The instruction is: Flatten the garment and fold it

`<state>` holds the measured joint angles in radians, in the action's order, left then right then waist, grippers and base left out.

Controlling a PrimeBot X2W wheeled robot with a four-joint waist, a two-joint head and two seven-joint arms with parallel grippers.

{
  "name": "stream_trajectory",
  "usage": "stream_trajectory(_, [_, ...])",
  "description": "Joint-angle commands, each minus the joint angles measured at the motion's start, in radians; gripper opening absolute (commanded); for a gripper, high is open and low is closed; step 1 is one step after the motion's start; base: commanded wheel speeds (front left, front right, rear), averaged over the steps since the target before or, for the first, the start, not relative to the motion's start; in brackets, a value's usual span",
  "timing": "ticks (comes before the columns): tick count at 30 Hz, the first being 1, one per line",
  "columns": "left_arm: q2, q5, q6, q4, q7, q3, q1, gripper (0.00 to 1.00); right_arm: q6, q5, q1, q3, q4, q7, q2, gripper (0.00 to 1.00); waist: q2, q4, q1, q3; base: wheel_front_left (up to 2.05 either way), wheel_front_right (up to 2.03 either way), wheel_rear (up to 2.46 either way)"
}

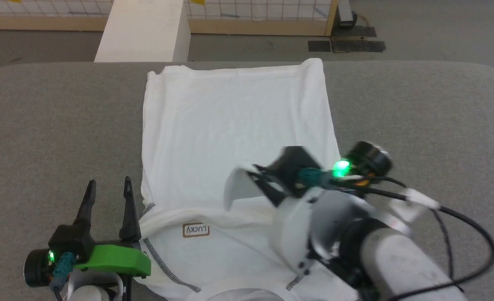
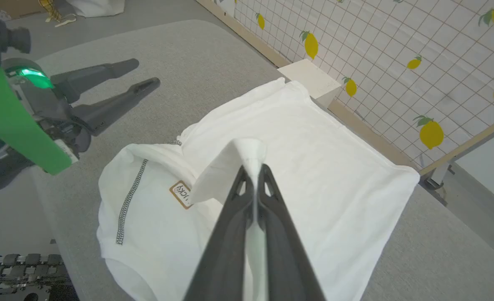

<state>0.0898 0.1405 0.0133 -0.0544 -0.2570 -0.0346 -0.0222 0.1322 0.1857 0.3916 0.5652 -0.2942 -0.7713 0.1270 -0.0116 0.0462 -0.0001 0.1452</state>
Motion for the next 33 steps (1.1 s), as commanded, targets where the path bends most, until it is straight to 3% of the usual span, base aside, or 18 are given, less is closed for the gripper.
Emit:
stream_trajectory(1, [0.001,-0.005,0.007,-0.003,-0.004,0.006,-0.030,1.00,-0.002,0.011,0.040,0.032,0.051,0.023,-0.019,0.00,0.0116,0.045,0.0001,0.047,0.00,0.00,0.00])
stream_trajectory(10, [-0.014,0.003,0.009,-0.015,-0.004,0.029,-0.098,1.00,-0.002,0.082,0.196,0.221,0.449,0.089,-0.070,0.00,0.0116,0.128,0.0001,0.131,0.00,0.00,0.00])
stream_trajectory(18, [-0.024,0.006,0.010,-0.022,-0.005,0.028,-0.121,1.00,-0.002,0.201,0.228,0.326,0.624,0.075,-0.074,0.00,0.0116,0.143,0.0001,0.157,0.00,0.00,0.00])
stream_trajectory(20, [-0.026,0.004,0.009,-0.024,-0.005,0.025,-0.118,1.00,-0.002,0.227,0.234,0.335,0.630,0.093,-0.075,0.45,0.0116,0.133,0.0001,0.152,0.00,0.00,0.00])
stream_trajectory(21, [-0.026,0.002,0.009,-0.025,-0.005,0.024,-0.117,1.00,-0.002,0.236,0.238,0.330,0.627,0.116,-0.074,1.00,0.0116,0.126,0.0001,0.147,0.00,0.00,0.00])
stream_trajectory(26, [-0.015,-0.009,0.017,-0.032,-0.005,0.012,-0.109,1.00,-0.002,0.250,0.222,0.243,0.575,0.261,-0.075,1.00,0.0116,0.083,0.0001,0.113,0.00,0.00,0.00])
stream_trajectory(33, [0.032,-0.026,0.034,-0.056,-0.004,0.004,-0.113,1.00,-0.002,0.177,0.114,0.006,0.395,0.461,-0.075,1.00,0.0116,0.001,0.0001,0.071,0.00,0.00,0.00])
